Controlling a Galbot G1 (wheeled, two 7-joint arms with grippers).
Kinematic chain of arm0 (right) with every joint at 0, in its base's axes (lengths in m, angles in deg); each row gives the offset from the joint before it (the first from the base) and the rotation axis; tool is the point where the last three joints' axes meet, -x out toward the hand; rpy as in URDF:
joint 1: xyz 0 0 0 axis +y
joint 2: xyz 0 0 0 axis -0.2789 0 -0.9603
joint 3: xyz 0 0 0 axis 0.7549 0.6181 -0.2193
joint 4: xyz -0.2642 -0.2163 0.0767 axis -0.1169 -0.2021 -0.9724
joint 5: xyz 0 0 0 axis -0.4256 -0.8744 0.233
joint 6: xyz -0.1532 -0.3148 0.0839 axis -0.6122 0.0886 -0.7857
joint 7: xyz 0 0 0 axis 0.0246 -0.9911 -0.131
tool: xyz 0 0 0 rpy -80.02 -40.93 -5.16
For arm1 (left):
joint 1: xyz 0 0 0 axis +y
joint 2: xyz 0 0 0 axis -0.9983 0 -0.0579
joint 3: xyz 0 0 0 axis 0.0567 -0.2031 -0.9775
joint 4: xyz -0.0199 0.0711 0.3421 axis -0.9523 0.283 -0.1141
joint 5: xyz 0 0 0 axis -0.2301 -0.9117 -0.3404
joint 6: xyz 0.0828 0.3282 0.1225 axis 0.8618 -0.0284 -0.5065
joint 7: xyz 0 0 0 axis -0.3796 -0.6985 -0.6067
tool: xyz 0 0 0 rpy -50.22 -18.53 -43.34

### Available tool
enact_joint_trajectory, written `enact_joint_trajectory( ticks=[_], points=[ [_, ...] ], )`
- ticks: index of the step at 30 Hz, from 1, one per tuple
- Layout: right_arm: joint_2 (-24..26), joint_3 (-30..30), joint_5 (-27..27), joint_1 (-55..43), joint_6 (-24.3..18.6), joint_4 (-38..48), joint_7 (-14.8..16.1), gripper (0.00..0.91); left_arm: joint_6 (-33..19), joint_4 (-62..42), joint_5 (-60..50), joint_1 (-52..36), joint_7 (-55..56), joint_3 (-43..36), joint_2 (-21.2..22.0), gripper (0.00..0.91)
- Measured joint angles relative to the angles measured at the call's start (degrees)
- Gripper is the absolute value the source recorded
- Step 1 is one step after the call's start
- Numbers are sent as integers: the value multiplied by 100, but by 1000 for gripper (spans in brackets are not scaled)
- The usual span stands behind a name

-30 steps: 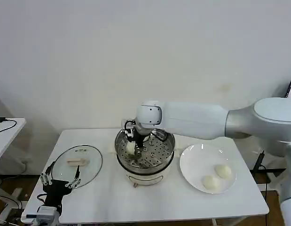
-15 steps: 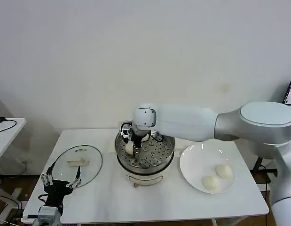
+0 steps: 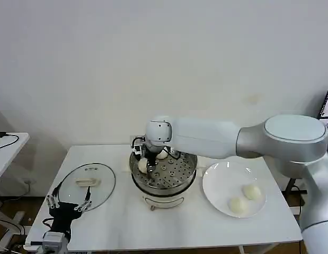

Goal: Take steamed baozi put them in steamer then cover it.

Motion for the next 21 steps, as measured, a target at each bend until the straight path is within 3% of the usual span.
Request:
enact_joint_trajectory(
  ticks=[12, 21],
  points=[
    [288, -55, -43, -261, -23, -344, -74, 907, 13, -7, -2, -13, -12, -18, 3, 907],
    [1149, -23, -297, -711, -170, -955, 92, 907, 29, -16, 75, 26, -25, 47, -122, 907]
  ],
)
